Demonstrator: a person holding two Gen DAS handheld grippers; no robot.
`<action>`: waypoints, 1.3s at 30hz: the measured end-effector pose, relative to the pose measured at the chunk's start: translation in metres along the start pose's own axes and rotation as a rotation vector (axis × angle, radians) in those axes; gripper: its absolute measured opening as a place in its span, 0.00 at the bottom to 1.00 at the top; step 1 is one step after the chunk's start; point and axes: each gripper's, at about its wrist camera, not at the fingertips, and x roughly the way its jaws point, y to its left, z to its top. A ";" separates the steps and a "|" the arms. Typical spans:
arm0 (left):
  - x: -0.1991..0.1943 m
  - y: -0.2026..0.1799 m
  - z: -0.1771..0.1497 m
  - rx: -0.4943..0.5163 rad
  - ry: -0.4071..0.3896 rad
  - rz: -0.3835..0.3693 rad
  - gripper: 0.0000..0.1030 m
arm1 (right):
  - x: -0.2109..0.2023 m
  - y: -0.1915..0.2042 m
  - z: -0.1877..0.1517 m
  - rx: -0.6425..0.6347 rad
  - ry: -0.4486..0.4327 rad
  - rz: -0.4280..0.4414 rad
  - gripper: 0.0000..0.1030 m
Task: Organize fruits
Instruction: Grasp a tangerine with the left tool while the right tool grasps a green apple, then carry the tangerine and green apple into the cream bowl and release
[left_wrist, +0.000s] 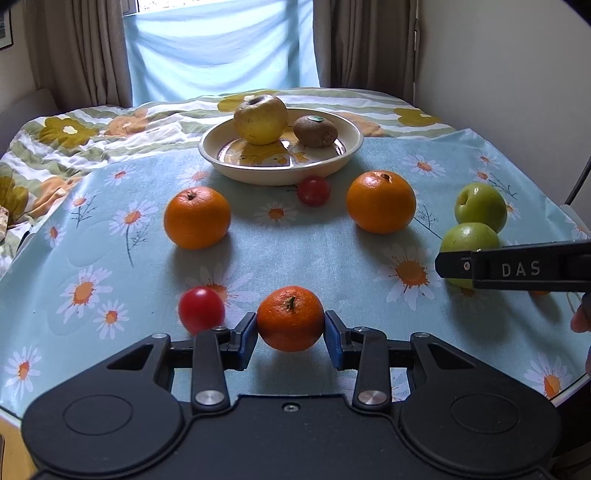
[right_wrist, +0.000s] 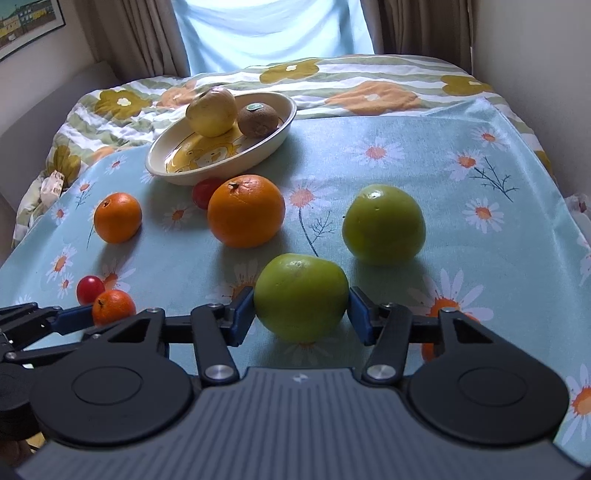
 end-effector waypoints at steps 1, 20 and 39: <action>-0.003 0.001 0.000 -0.006 -0.003 0.004 0.41 | -0.001 0.000 0.000 0.001 0.001 0.005 0.67; -0.092 0.018 0.040 -0.129 -0.131 0.089 0.41 | -0.070 0.026 0.043 -0.100 -0.090 0.101 0.67; -0.099 0.078 0.114 -0.132 -0.227 0.088 0.41 | -0.089 0.075 0.105 -0.134 -0.182 0.111 0.67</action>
